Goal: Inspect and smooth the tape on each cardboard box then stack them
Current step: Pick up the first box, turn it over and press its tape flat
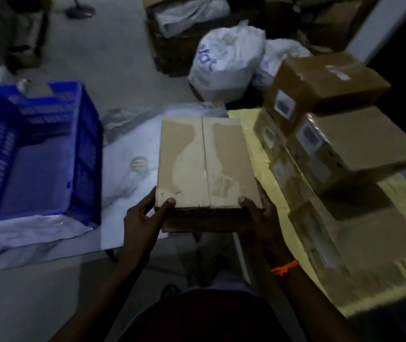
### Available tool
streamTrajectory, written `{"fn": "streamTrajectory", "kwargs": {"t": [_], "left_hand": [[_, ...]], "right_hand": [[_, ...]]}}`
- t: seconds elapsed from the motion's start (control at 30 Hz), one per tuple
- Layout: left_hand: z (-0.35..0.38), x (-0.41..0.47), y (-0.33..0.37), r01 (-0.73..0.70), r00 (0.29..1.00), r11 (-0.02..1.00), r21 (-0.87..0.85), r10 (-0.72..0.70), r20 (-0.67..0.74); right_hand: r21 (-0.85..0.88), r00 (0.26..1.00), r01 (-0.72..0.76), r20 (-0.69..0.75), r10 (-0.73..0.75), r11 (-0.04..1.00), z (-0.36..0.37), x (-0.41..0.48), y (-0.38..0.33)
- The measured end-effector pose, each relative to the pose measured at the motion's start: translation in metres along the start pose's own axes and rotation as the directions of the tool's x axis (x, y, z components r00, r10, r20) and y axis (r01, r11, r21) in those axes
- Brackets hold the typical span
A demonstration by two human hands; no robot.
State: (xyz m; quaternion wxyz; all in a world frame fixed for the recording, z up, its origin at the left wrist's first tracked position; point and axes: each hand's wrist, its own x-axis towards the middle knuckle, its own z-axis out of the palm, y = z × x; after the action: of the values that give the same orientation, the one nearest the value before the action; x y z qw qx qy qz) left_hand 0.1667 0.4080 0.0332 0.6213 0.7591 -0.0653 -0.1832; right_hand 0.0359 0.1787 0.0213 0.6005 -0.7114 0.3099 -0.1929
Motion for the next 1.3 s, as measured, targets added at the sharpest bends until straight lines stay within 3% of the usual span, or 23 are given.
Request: {"fn": "streamTrajectory", "kwargs": {"t": [0.2,0.67,0.8,1.17,1.3], "left_hand": [[0.007,0.011,-0.021,0.107,0.978,0.994,0.005,-0.104,-0.180],[0.065,0.001,-0.033,0.285,0.922,0.958,0.039,-0.262,-0.286],[0.075,-0.004,-0.028,0.281,0.926,0.945,0.165,-0.222,-0.305],[0.045,0.050,-0.041,0.261,0.911,0.963,0.072,-0.221,-0.347],[0.035,0.095,-0.037,0.217,0.950,0.968,0.126,-0.180,-0.257]], "right_hand": [[0.030,0.975,-0.041,0.221,0.034,0.999,0.017,0.055,0.011],[-0.099,0.882,-0.078,0.456,0.115,0.992,-0.022,0.105,0.064],[-0.087,0.874,-0.094,0.469,0.124,0.992,-0.024,0.107,0.070],[-0.128,0.956,-0.077,0.273,0.110,0.989,-0.001,0.155,0.054],[-0.210,0.945,-0.104,0.285,0.162,0.972,0.028,0.207,0.043]]}}
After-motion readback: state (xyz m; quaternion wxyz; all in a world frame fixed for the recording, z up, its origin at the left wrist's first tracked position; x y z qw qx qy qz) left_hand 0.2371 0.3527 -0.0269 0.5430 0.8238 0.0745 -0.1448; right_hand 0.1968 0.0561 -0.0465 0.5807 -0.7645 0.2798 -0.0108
